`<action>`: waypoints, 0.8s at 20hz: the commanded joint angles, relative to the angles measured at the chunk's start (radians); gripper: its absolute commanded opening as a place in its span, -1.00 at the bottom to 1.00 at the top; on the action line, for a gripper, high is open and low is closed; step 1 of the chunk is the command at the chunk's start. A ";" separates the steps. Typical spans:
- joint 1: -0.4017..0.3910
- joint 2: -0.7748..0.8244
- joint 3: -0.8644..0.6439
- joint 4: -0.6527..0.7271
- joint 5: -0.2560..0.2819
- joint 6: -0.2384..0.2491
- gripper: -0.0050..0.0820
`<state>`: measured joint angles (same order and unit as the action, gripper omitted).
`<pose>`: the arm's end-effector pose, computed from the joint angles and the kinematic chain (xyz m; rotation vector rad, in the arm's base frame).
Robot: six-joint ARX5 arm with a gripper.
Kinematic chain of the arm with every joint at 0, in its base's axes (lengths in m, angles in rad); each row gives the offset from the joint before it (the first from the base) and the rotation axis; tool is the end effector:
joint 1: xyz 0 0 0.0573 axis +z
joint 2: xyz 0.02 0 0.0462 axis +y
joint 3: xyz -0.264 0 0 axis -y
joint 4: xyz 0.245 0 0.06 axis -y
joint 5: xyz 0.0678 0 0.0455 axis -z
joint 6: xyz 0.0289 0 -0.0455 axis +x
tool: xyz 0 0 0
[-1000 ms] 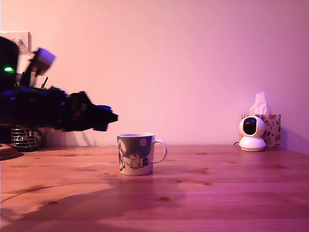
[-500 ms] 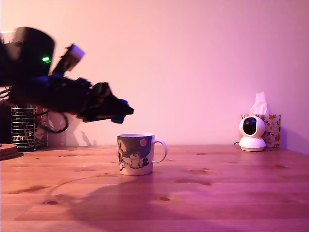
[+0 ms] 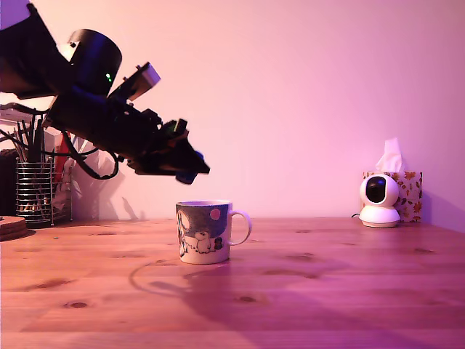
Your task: Pick up the coffee capsules on the table and drop them inside the coffee cup
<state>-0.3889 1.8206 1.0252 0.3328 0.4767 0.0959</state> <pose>0.3496 -0.1576 0.1846 0.0673 0.4355 -0.8718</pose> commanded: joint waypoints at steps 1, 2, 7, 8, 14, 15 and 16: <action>-0.004 -0.010 0.025 -0.034 -0.016 0.018 -0.31; -0.006 -0.010 0.036 -0.061 -0.030 0.018 -0.31; -0.026 -0.007 0.078 -0.156 -0.084 0.070 -0.31; -0.029 -0.006 0.085 -0.176 -0.094 0.070 -0.31; -0.045 0.019 0.144 -0.282 -0.141 0.088 -0.31; -0.048 0.023 0.155 -0.305 -0.155 0.090 -0.31; -0.053 0.033 0.168 -0.320 -0.158 0.091 -0.31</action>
<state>-0.4324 1.8214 1.1820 0.0154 0.3202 0.1768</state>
